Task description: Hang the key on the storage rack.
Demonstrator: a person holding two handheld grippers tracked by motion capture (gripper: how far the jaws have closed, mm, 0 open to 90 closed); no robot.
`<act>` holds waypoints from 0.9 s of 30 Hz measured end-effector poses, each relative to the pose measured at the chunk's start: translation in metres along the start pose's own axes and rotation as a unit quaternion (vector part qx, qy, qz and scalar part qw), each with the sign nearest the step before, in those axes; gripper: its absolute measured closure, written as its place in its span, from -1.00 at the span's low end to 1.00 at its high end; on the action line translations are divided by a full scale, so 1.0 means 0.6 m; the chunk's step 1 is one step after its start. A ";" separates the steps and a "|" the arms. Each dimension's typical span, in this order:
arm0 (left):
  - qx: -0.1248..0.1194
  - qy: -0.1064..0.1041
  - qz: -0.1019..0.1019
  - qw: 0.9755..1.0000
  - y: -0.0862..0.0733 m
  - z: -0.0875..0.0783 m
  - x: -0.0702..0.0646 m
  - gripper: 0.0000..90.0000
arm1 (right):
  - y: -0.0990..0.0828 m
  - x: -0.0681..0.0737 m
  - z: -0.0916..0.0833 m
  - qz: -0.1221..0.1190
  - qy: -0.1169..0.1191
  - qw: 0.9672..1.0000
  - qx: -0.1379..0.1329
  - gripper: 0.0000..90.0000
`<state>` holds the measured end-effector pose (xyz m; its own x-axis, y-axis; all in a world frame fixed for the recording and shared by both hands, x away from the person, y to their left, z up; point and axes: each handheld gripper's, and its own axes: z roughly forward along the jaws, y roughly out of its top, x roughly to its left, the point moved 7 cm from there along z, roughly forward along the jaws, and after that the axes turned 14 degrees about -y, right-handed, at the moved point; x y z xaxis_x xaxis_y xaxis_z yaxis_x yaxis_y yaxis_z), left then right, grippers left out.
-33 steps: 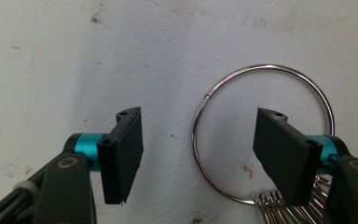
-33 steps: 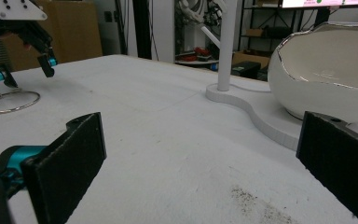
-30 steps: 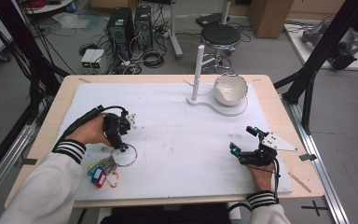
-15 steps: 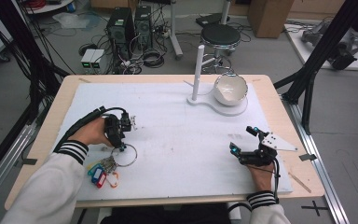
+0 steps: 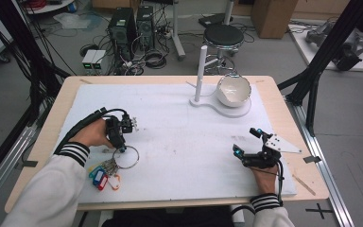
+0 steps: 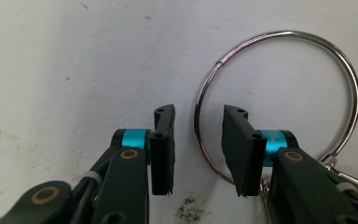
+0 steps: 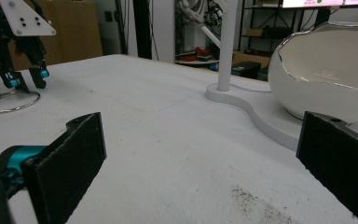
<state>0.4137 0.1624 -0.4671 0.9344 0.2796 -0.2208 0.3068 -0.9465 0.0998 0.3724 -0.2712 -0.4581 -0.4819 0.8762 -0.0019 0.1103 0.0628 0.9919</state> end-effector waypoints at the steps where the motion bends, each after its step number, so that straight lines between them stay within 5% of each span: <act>1: 0.001 -0.001 -0.002 1.000 0.000 0.001 0.000 0.47 | 0.000 0.000 0.000 0.000 0.000 1.000 0.000 -0.98; 27: 0.023 -0.005 -0.046 0.999 -0.004 0.008 0.001 0.86 | 0.000 0.000 0.000 0.000 0.000 1.000 0.000 -0.98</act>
<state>0.4124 0.1640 -0.4724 0.9010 0.3641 -0.2358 0.3819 -0.9236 0.0332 0.3724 -0.2712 -0.4581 -0.4816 0.8764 -0.0016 0.1103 0.0624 0.9919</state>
